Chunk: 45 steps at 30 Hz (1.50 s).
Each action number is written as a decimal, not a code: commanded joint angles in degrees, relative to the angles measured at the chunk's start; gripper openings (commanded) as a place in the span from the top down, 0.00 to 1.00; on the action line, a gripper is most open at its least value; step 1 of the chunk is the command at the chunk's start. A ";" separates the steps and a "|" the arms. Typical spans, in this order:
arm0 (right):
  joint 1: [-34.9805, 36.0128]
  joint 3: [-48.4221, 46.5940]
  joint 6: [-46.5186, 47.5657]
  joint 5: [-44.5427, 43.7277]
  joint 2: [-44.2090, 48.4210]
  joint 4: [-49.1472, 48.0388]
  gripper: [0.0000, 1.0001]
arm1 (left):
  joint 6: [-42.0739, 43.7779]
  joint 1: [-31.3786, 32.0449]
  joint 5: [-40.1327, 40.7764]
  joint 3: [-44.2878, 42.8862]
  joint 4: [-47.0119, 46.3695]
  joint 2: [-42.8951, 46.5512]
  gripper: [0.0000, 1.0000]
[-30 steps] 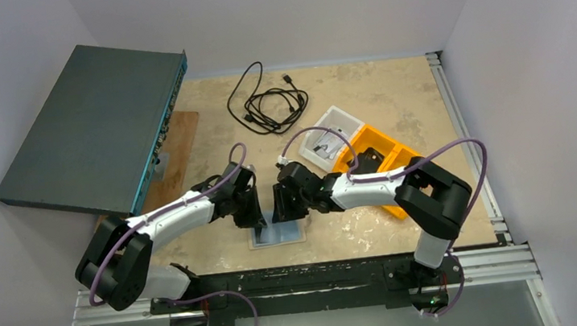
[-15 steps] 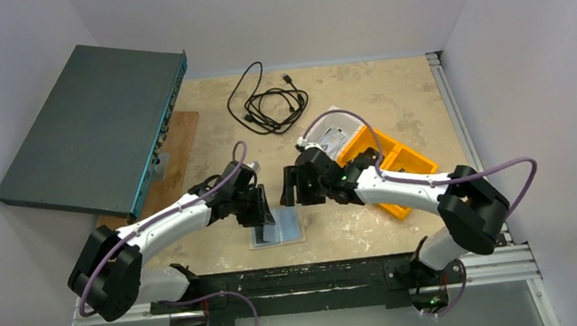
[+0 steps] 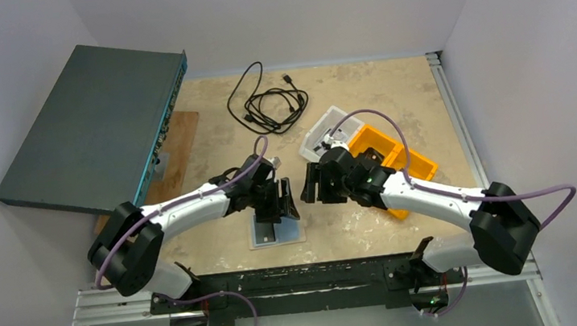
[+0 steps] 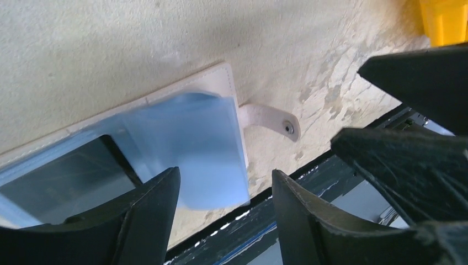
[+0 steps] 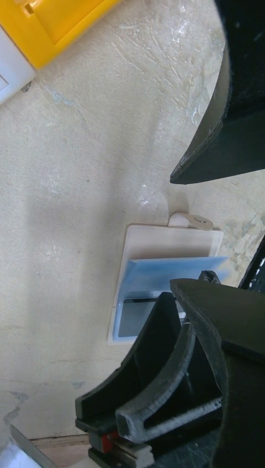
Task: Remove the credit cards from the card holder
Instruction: Remove the credit card from the card holder.
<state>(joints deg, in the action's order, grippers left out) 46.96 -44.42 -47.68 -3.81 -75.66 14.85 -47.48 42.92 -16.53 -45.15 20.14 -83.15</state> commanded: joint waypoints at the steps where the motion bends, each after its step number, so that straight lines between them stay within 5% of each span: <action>1: -0.38 1.30 -1.17 -1.88 2.29 0.44 0.37 | -2.56 0.45 -2.26 -2.31 -5.06 -3.18 0.36; 9: -0.38 1.67 -1.37 -0.68 2.54 0.43 0.37 | -4.02 0.45 -1.13 -2.21 -5.19 -7.53 0.35; 22: 2.53 -3.05 0.13 3.00 -1.64 -2.62 0.38 | 0.37 -2.28 12.44 -1.92 11.73 10.05 0.37; 28: 4.48 -6.82 -0.98 8.60 -7.16 -8.01 0.40 | 2.27 -9.85 11.79 4.22 13.12 14.36 0.55; 36: 4.90 -9.74 -2.56 16.85 -17.39 -14.48 0.59 | 2.58 -10.54 10.72 6.17 11.05 13.24 0.87; 45: 4.91 -9.55 -3.12 19.44 -22.61 -18.16 0.64 | 2.84 -10.55 10.28 6.97 8.60 9.23 1.00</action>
<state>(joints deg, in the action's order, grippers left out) 51.70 -52.16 -50.19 13.34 -97.95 0.34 -45.45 32.64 -5.63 -38.52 31.35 -72.38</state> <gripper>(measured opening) 0.368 0.023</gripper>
